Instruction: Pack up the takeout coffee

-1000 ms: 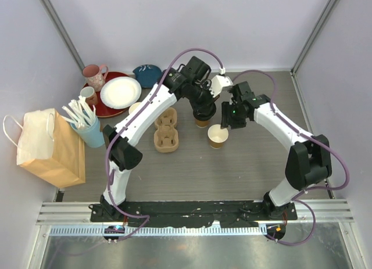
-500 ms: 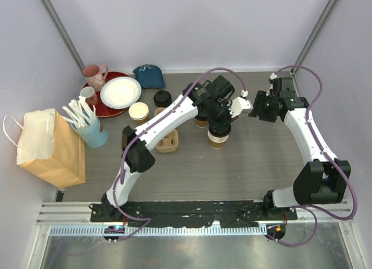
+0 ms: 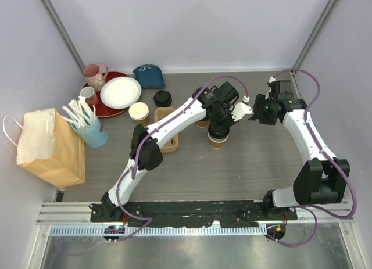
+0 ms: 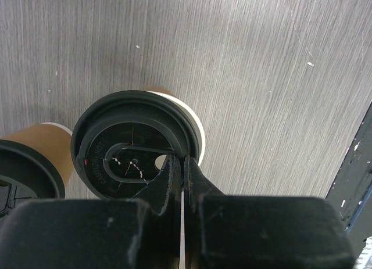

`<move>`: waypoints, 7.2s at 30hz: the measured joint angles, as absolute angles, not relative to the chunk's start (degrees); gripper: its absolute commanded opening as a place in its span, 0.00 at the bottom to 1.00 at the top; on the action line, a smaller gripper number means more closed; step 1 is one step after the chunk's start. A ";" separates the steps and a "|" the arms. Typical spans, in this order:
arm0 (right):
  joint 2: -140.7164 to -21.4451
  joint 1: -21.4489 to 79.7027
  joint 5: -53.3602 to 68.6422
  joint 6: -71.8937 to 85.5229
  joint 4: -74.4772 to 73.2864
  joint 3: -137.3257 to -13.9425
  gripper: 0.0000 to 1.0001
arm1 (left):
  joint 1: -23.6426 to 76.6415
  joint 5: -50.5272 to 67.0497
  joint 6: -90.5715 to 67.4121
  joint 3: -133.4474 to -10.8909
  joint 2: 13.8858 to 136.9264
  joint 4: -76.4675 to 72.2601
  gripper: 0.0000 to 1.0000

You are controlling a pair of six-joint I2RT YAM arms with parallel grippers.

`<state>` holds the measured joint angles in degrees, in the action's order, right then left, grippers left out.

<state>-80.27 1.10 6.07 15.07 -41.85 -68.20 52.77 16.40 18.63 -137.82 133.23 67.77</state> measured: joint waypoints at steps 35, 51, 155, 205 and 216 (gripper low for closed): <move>-80.27 1.04 5.85 14.85 -41.82 -68.20 0.56 | 53.04 19.40 16.64 -129.29 130.61 63.20 0.00; -80.27 1.02 7.68 14.79 -41.58 -68.20 0.56 | 53.12 19.55 16.40 -132.49 130.43 64.01 0.48; -77.95 24.53 26.59 -60.86 -18.50 -48.49 0.31 | 39.72 32.69 -11.99 -103.07 119.44 42.02 0.30; -71.72 24.27 27.99 -32.53 -25.23 -55.68 0.61 | 38.17 33.65 -11.88 -108.60 121.01 44.66 0.33; -71.16 24.32 -1.10 15.29 -25.65 -57.52 0.49 | 38.74 31.48 -19.51 -102.87 115.66 39.72 0.41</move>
